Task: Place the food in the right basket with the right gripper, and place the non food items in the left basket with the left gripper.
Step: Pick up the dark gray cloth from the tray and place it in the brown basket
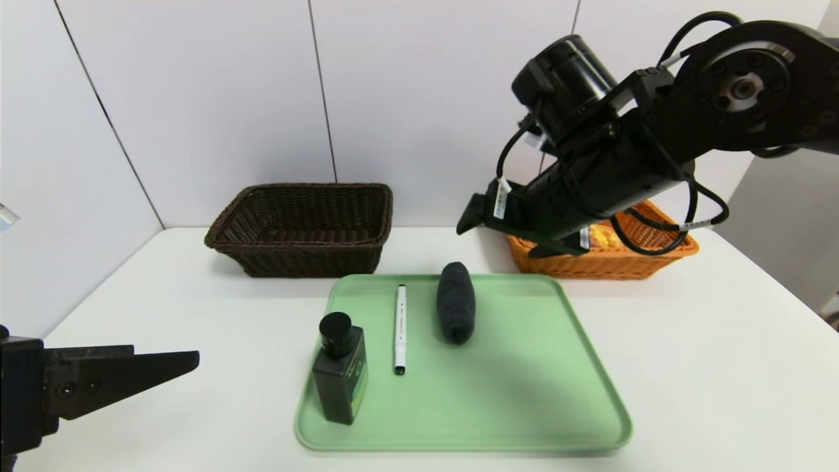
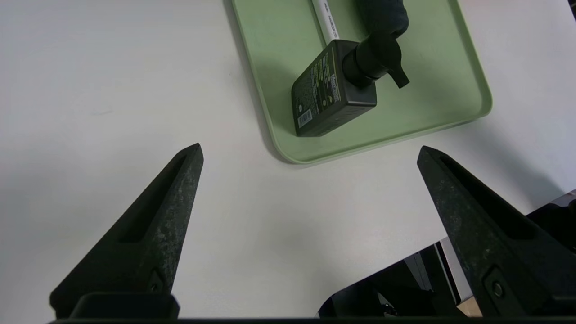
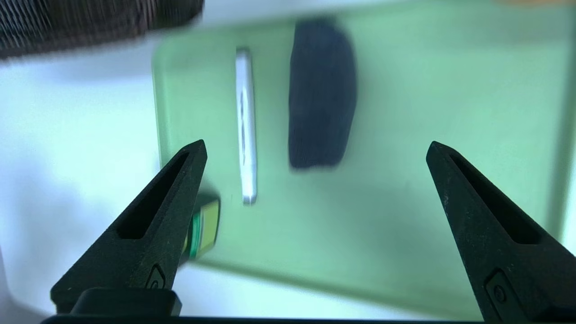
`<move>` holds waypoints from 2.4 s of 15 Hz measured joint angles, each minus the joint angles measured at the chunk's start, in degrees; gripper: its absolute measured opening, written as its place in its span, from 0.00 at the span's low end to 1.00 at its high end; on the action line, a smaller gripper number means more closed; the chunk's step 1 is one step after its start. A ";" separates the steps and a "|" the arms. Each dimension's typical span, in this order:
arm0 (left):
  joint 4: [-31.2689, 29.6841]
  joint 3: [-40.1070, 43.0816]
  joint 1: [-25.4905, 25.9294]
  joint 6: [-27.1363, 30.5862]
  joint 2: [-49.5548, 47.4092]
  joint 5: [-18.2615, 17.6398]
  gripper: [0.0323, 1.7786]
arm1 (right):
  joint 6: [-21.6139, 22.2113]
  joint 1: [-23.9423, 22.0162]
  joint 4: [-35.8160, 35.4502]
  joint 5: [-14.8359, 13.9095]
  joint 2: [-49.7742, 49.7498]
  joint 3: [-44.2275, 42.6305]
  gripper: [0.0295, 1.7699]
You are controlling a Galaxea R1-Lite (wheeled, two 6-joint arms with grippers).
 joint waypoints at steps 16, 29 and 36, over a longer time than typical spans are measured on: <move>-0.28 0.99 -0.09 0.11 -0.46 -0.04 0.95 | -5.34 4.00 -5.69 -10.75 17.23 -0.50 0.96; 0.00 1.12 -0.11 0.11 -0.37 -0.06 0.95 | -6.94 4.57 -6.78 -11.80 18.08 -0.48 0.12; -0.02 2.00 -0.11 0.09 -0.85 -0.04 0.95 | -15.70 7.44 -25.80 -11.82 9.95 -0.32 0.12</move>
